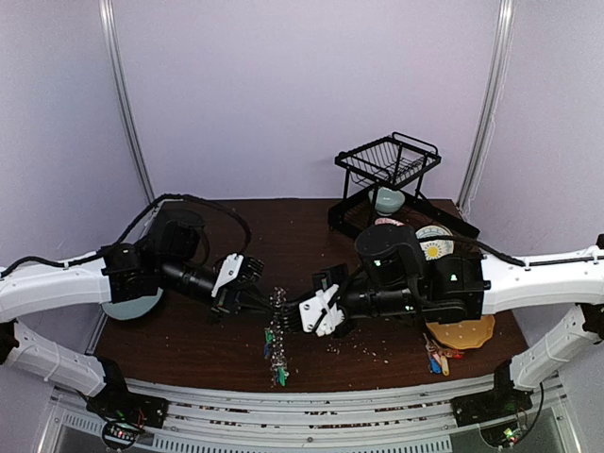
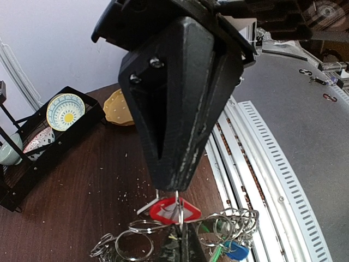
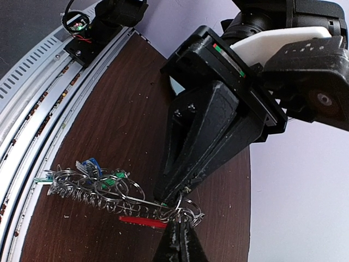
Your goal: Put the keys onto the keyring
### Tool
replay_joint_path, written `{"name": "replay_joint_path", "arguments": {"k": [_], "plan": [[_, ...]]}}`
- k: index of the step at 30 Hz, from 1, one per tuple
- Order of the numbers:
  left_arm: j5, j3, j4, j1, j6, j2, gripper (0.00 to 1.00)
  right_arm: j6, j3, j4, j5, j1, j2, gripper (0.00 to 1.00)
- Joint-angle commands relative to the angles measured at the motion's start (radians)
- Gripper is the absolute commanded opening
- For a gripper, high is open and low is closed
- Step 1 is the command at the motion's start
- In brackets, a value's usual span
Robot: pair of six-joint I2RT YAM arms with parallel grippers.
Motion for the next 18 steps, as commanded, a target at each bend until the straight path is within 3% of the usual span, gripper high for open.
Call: {"name": "replay_joint_path", "arguments": {"k": [1,18], "plan": [[0.012,-0.002,0.101,-0.003,-0.02,-0.028,0.0,-0.008,0.01,0.002,-0.019,0.0,-0.01,0.0],[0.003,0.005,0.096,-0.003,-0.024,-0.021,0.0,0.0,0.036,0.03,-0.053,0.0,0.007,0.0]]}}
